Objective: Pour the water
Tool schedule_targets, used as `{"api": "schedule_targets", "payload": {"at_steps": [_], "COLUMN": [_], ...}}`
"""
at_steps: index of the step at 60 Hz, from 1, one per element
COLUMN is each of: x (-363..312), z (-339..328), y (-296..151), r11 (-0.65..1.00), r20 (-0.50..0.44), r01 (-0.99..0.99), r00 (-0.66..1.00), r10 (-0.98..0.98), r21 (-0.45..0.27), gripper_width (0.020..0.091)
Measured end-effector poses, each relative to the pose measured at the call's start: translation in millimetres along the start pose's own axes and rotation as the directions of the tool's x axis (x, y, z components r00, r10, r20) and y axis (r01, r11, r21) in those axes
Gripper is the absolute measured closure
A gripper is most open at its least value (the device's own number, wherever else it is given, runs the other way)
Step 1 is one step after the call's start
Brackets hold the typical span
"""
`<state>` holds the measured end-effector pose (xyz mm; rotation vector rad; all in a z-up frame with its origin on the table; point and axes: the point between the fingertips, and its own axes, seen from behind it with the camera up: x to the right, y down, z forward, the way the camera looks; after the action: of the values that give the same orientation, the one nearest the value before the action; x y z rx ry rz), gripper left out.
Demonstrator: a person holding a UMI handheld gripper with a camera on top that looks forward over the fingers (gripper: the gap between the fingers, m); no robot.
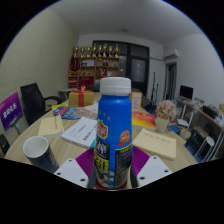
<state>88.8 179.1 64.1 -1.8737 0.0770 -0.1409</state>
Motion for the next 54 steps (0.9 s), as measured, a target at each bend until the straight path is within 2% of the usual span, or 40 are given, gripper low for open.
{"api": "schedule_targets", "payload": {"at_steps": [4,5,19,26,30,31,32,34,42,54], "x": [-6.4,-7.2,-5.4,-5.8,-5.4,-5.1,-4.8,-0.9,-7.7,-40.7], "z": [8.0,5.4,2.2,1.3,-5.7,-9.0,-12.5,-20.3,-77.5,-219.2], "y": [13.6,11.5,15.7,20.4,37.8,42.1,44.7,49.6,46.6,37.4], "r11": [0.999,1.0,0.999,0.996,0.985,0.982,0.979,0.979,0.981,0.978], "r20": [0.023,0.02,0.015,0.009,-0.011,-0.018,-0.025,-0.032,-0.052,-0.107], "r01": [-0.025,-0.028,-0.052,-0.082,-0.123,-0.13,-0.135,-0.136,-0.085,-0.089], "r00": [0.999,0.999,0.999,0.997,0.992,0.991,0.991,0.991,0.996,0.992], "r10": [0.025,0.028,0.052,0.083,0.123,0.129,0.133,0.132,0.077,0.07], "r21": [-0.023,0.007,0.011,-0.029,-0.119,-0.139,-0.15,-0.155,-0.173,-0.189], "gripper_width": [0.0606,0.0609,0.0604,0.0484,0.0399,0.0318,0.0319,0.0259,0.0265,0.0272]}}
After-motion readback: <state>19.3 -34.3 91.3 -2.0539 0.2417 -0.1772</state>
